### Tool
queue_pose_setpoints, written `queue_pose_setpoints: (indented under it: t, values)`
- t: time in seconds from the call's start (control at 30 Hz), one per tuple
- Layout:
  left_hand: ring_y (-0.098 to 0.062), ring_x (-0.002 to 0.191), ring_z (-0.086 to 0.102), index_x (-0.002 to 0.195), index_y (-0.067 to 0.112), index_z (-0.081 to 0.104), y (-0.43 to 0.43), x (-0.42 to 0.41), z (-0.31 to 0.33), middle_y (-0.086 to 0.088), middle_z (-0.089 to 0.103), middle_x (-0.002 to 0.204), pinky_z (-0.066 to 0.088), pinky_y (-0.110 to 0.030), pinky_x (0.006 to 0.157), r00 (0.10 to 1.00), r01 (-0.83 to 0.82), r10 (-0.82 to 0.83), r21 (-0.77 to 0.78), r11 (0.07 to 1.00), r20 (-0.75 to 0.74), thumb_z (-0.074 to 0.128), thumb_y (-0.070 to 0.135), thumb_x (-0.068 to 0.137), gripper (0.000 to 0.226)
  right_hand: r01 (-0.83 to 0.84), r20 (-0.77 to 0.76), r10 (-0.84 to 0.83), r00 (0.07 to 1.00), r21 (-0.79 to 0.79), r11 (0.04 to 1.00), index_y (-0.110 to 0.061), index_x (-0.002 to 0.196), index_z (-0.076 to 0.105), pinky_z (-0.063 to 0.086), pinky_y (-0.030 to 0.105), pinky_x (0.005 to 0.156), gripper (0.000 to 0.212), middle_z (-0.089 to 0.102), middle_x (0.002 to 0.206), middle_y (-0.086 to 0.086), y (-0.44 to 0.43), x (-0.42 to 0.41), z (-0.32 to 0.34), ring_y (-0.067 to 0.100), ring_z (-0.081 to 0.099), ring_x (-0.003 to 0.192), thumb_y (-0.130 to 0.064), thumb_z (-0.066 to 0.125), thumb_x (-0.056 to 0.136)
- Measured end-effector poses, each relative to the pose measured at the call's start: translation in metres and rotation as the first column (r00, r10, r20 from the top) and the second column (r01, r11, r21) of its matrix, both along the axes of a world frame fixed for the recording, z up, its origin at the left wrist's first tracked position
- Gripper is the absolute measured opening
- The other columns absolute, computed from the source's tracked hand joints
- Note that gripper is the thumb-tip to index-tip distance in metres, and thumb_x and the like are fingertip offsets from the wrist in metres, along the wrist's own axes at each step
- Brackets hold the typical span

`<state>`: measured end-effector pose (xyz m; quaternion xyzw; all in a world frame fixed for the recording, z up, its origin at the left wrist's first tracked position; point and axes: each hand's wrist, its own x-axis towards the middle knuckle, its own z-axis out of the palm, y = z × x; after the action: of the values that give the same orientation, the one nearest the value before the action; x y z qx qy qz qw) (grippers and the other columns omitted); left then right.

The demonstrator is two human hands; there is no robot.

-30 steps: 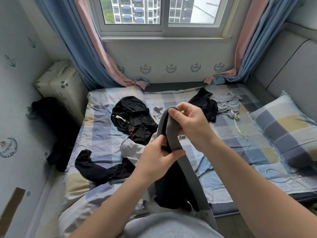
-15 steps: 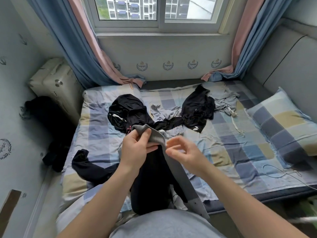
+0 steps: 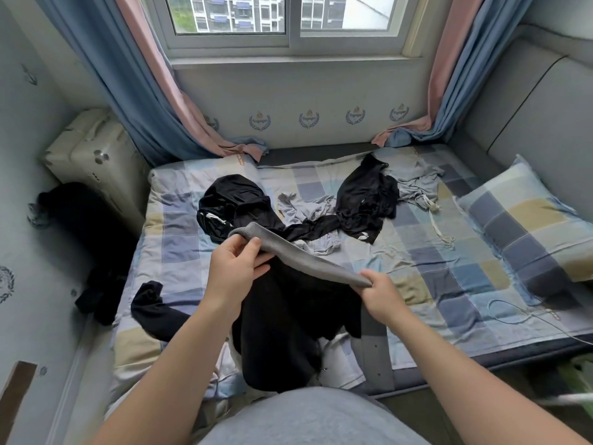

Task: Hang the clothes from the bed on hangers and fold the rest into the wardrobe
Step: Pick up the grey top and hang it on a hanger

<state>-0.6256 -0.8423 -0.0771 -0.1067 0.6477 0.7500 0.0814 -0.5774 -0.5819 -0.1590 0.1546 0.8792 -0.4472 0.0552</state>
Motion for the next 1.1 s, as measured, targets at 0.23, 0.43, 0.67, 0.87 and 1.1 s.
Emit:
queue_pose_setpoints:
  t: [0.23, 0.43, 0.67, 0.87, 1.1]
  values:
    - [0.001, 0.12, 0.054, 0.124, 0.053, 0.05, 0.024, 0.014, -0.025, 0.023, 0.057, 0.128, 0.048, -0.023, 0.096, 0.865, 0.44, -0.498, -0.382, 0.813, -0.063, 0.083, 0.043, 0.067, 0.067, -0.199, -0.26, 0.154, 0.953, -0.154, 0.968, -0.005, 0.086, 0.072, 0.045, 0.026, 0.072, 0.015, 0.067, 0.078, -0.001, -0.017, -0.013, 0.084, 0.008, 0.058, 0.075, 0.006, 0.062, 0.092]
    - [0.001, 0.113, 0.061, 0.119, 0.057, 0.053, 0.057, 0.033, -0.035, 0.026, 0.066, 0.116, 0.05, -0.017, 0.091, 0.739, 0.543, -0.65, -0.417, 0.729, -0.176, 0.081, 0.042, 0.068, 0.06, -0.313, -0.35, 0.244, 0.905, -0.154, 0.937, -0.014, 0.082, 0.073, 0.052, 0.023, 0.071, 0.01, 0.073, 0.077, 0.002, -0.041, -0.017, 0.129, 0.008, 0.066, 0.073, -0.004, 0.073, 0.085]
    - [-0.014, 0.075, 0.058, 0.086, 0.012, 0.066, 0.053, 0.019, -0.029, 0.002, 0.066, 0.079, 0.051, -0.046, 0.074, 0.853, 0.419, -0.499, -0.367, 0.831, -0.156, 0.061, 0.047, 0.087, 0.035, -0.372, -0.268, 0.335, 0.903, -0.1, 0.923, -0.035, 0.096, 0.064, 0.042, 0.015, 0.062, 0.025, 0.065, 0.07, -0.008, -0.019, -0.03, 0.142, 0.003, 0.053, 0.06, -0.033, 0.082, 0.078]
    - [-0.023, 0.081, 0.063, 0.09, -0.001, 0.069, 0.029, 0.001, -0.026, -0.014, 0.073, 0.086, 0.053, -0.045, 0.079, 0.957, 0.288, -0.285, -0.245, 0.926, 0.05, 0.065, 0.026, 0.098, 0.029, -0.416, 0.19, 0.397, 0.898, 0.074, 0.906, -0.045, 0.123, 0.051, 0.055, 0.028, 0.077, 0.064, 0.063, 0.103, -0.011, -0.002, -0.018, 0.12, 0.011, 0.066, 0.096, -0.042, 0.083, 0.068]
    - [-0.032, 0.097, 0.073, 0.097, 0.01, 0.075, 0.02, 0.0, -0.013, -0.013, 0.077, 0.099, 0.054, -0.052, 0.097, 0.967, 0.176, -0.15, -0.114, 0.978, 0.207, 0.064, 0.037, 0.097, 0.028, -0.158, -0.313, 0.265, 0.912, 0.328, 0.931, -0.02, 0.124, 0.06, 0.04, 0.033, 0.1, 0.042, 0.055, 0.123, -0.001, -0.018, -0.002, 0.089, 0.018, 0.051, 0.115, -0.019, 0.076, 0.085]
